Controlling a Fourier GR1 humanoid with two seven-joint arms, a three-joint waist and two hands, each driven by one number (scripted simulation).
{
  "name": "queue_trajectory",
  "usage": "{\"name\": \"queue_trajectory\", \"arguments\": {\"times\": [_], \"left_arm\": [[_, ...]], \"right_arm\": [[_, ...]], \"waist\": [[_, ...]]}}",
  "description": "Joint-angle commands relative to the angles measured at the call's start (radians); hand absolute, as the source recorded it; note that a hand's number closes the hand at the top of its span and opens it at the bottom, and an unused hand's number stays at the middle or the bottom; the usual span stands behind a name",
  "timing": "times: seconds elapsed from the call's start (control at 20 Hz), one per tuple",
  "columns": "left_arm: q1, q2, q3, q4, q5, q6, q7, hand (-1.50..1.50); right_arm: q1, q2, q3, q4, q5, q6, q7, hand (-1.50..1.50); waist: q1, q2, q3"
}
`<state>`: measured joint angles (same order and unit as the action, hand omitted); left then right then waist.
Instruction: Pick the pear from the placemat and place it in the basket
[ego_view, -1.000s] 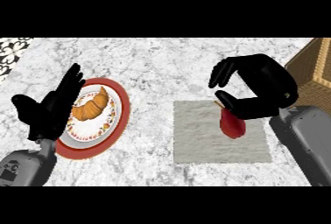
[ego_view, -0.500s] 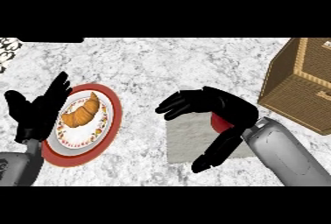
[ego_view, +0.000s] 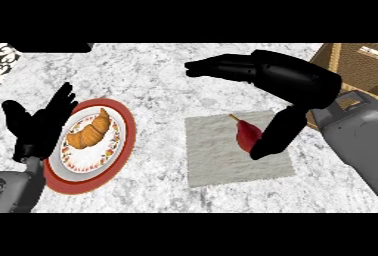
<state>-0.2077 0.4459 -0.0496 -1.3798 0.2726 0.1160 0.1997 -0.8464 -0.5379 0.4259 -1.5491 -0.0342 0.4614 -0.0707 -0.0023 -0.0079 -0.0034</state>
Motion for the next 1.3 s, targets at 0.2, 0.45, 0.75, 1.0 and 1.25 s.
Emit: {"name": "queue_trajectory", "arguments": {"times": [0.2,0.45,0.75,1.0,1.25], "left_arm": [[-0.050,-0.034,-0.002,0.061,-0.013,-0.018,-0.039,0.00],[-0.034,-0.003,0.022,0.018,-0.006,-0.026,0.010,0.00],[-0.014,-0.015,0.033,0.037,-0.020,-0.044,-0.015,0.00],[-0.023,-0.017,0.036,0.046,-0.036,-0.060,-0.027,0.00],[-0.039,-0.046,0.028,0.007,-0.054,-0.018,0.022,0.00]], "right_arm": [[-0.327,-0.094,-0.060,0.193,0.055,0.187,0.252,-1.50],[-0.340,-0.194,-0.071,0.261,-0.023,0.468,0.187,-1.50],[-0.248,-0.222,-0.113,0.323,0.020,0.570,0.025,-1.50],[-0.190,-0.258,-0.157,0.410,0.090,0.565,-0.159,-1.50],[-0.089,-0.197,-0.171,0.398,0.133,0.439,-0.241,-1.50]], "waist": [[0.015,0.013,0.000],[0.014,0.008,0.003],[0.007,0.010,0.004],[0.016,0.016,0.004],[0.017,0.014,0.005]]}}
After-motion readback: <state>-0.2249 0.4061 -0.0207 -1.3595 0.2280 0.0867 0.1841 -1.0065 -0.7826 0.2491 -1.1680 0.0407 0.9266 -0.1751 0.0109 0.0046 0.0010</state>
